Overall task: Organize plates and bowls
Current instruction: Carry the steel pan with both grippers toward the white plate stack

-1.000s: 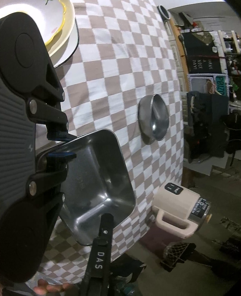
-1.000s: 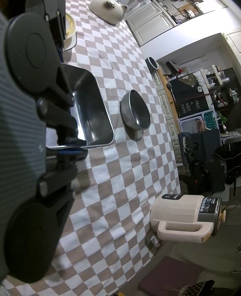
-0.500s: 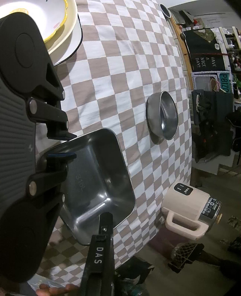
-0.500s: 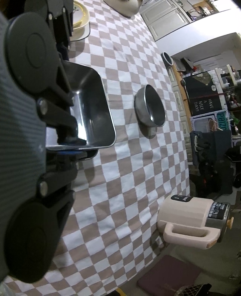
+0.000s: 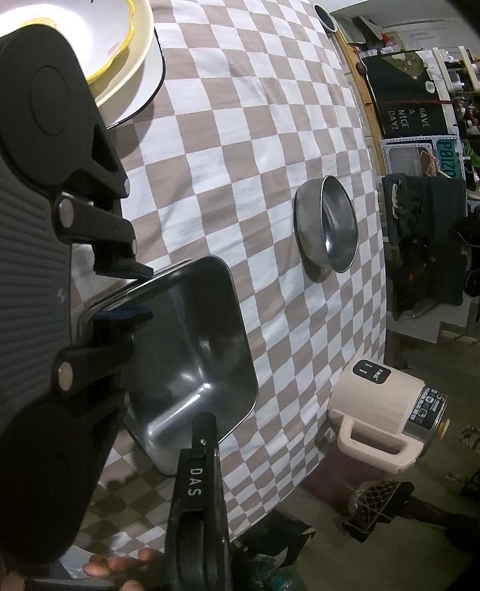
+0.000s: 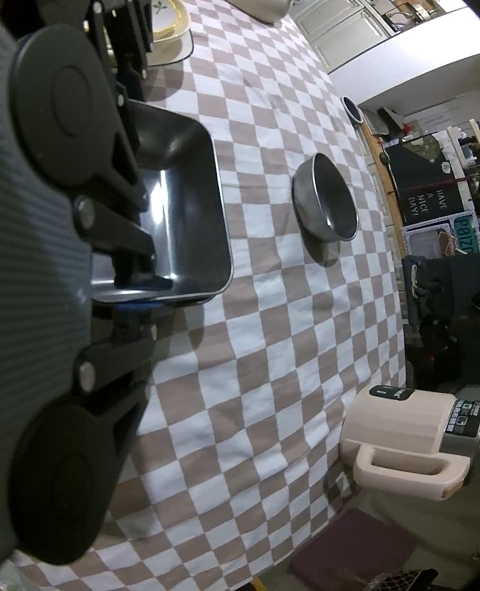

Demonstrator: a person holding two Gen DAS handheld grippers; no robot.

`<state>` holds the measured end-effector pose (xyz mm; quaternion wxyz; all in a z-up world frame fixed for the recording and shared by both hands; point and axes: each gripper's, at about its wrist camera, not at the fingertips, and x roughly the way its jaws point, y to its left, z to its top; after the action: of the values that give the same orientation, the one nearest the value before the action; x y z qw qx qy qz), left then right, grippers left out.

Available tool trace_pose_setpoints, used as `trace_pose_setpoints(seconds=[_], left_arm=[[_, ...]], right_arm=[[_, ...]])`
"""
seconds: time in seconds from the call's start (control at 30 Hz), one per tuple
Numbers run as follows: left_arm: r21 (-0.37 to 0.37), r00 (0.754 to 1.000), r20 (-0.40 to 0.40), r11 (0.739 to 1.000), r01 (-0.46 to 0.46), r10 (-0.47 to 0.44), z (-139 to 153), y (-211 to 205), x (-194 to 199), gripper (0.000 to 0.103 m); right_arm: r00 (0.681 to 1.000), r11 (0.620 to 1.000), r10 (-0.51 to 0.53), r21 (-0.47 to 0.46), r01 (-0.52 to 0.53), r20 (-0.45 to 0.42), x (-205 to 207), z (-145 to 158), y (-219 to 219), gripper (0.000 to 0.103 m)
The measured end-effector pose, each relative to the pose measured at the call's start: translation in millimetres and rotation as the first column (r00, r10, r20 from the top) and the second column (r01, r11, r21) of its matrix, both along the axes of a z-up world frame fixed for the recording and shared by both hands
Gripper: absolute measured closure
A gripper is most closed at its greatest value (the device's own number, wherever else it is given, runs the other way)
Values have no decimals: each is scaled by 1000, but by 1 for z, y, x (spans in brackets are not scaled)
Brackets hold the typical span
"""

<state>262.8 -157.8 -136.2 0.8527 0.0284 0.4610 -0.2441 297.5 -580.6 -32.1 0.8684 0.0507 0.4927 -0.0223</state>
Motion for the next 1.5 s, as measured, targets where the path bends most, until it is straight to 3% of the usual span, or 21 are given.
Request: trace_pose_setpoints(seconds=[0.43,0.67,1.5], left_arm=[[13,1000,4,1000,23,-23,0,-2,1,84],[34,999,-33,998,44,-43,-6,-4,2,84],[9,998,-65,1000,12,-11,-5,3,6,81]], right_arm=[[1000,1000,26,-15,-26,-4,4,-3,-1,93],[1000,999,22,-27,-22,-7,4,-3,-1,94],[994,1000,30,13,-29,-105,5,-18,-6,90]])
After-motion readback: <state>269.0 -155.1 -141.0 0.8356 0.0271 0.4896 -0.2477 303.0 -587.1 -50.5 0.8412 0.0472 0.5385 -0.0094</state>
